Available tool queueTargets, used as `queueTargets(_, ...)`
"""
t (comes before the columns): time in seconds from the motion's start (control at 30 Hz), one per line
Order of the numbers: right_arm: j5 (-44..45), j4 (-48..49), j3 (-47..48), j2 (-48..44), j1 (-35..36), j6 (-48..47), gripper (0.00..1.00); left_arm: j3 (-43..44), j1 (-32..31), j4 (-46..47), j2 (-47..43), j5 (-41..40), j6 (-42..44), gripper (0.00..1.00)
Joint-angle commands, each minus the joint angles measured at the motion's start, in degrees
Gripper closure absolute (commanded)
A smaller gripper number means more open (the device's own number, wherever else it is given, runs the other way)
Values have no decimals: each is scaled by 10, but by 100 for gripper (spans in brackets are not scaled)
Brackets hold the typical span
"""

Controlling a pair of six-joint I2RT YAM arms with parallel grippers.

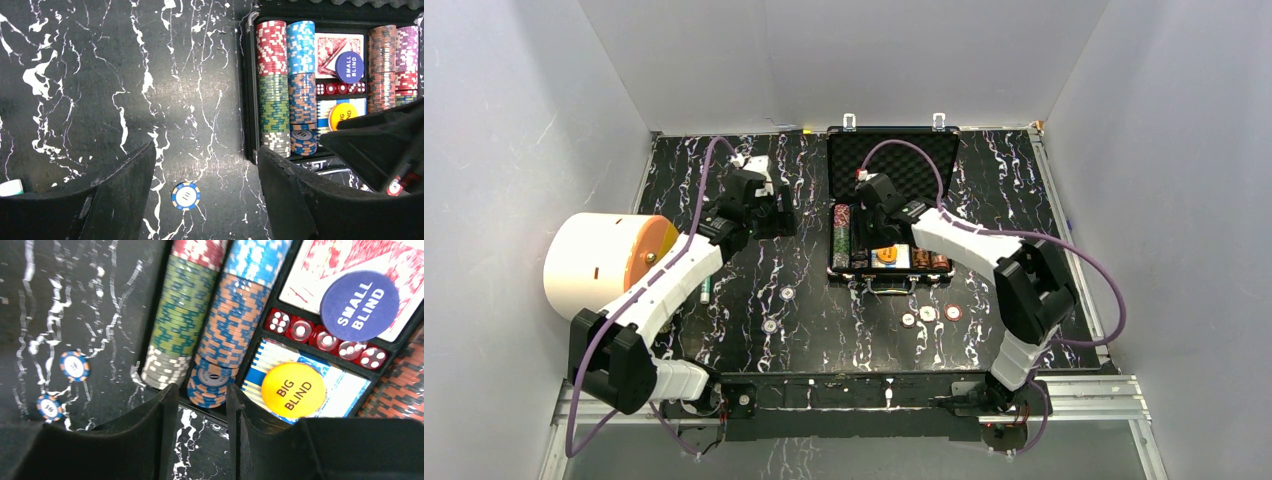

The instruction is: Pack up texas hold em set

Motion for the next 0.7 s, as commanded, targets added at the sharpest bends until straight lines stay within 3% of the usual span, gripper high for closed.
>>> queueTargets(0.0,-9,23,3,-58,14,-19,50,-12,25,-30,-22,-15,-40,27)
queueTargets(0.23,2,0,38,-36,92,-30,42,21,58,-64,-93,-113,-55,26)
queueTargets(0.4,24,-30,107,37,161,-17,41,77,60,-79,-134,-189,-35,20)
queueTargets(0.67,75,-118,266,191,223,-29,39,137,60,-97,-148,-176,-10,8)
